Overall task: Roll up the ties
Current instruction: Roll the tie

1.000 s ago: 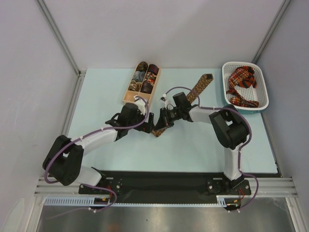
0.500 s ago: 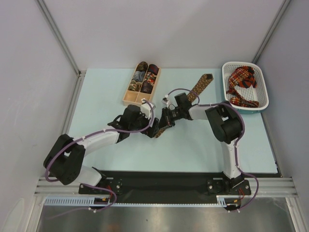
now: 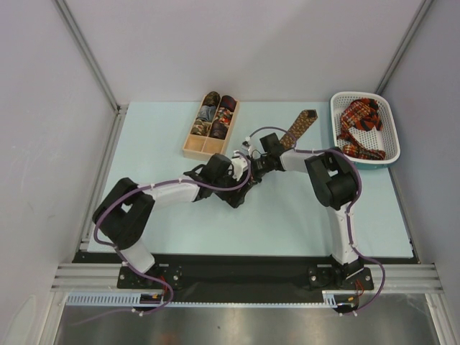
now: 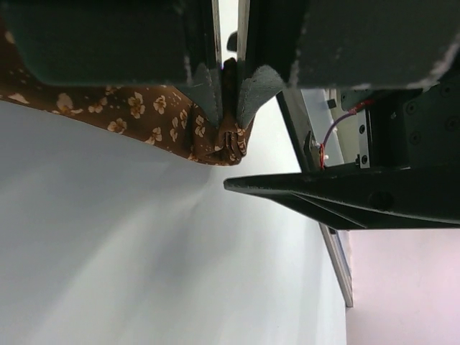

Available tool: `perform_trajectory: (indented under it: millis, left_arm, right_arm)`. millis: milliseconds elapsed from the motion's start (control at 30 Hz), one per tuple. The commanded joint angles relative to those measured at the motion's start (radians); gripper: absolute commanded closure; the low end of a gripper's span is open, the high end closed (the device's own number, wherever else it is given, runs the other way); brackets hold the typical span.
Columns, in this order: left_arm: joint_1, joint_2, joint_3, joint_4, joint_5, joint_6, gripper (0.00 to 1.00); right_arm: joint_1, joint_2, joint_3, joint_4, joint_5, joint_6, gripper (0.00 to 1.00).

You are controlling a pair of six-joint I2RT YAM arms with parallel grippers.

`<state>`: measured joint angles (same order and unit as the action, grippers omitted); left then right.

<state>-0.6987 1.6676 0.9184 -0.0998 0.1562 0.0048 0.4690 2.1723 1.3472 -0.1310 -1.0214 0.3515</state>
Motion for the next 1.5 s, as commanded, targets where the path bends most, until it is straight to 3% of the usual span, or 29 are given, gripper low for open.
perform_trajectory:
  millis: [0, 267, 567, 700, 800, 900, 1033, 1133, 1467]
  left_arm:
    - [-0.013, 0.03, 0.072, -0.05, -0.043, 0.046, 0.04]
    - [-0.047, 0.093, 0.119, -0.107, -0.121, 0.067, 0.07]
    - [-0.077, 0.132, 0.123, -0.127, -0.115, 0.07, 0.3]
    - [-0.093, 0.144, 0.123, -0.133, -0.124, 0.067, 0.51]
    - [-0.104, 0.15, 0.126, -0.159, -0.135, 0.064, 0.61]
    - [-0.107, 0.15, 0.119, -0.172, -0.144, 0.049, 0.64]
    - [-0.108, 0.141, 0.102, -0.17, -0.147, 0.032, 0.64]
    - [-0.107, 0.135, 0.1, -0.167, -0.152, 0.02, 0.51]
    - [-0.088, 0.164, 0.23, -0.193, -0.153, 0.023, 0.35]
  right_arm:
    - [-0.006, 0.021, 0.05, -0.094, 0.017, -0.072, 1.0]
    - [-0.016, 0.021, 0.056, -0.162, 0.084, -0.114, 1.0]
    - [-0.016, 0.018, 0.073, -0.185, 0.106, -0.129, 0.99]
    - [-0.012, 0.009, 0.073, -0.185, 0.118, -0.128, 0.93]
    - [-0.007, 0.009, 0.079, -0.193, 0.142, -0.131, 0.88]
    - [0.0, 0.012, 0.078, -0.18, 0.147, -0.125, 0.87]
    - [0.003, 0.018, 0.09, -0.173, 0.155, -0.126, 0.87]
    - [0.01, 0.024, 0.102, -0.19, 0.161, -0.137, 0.88]
    - [0.016, 0.026, 0.09, -0.211, 0.172, -0.163, 0.9]
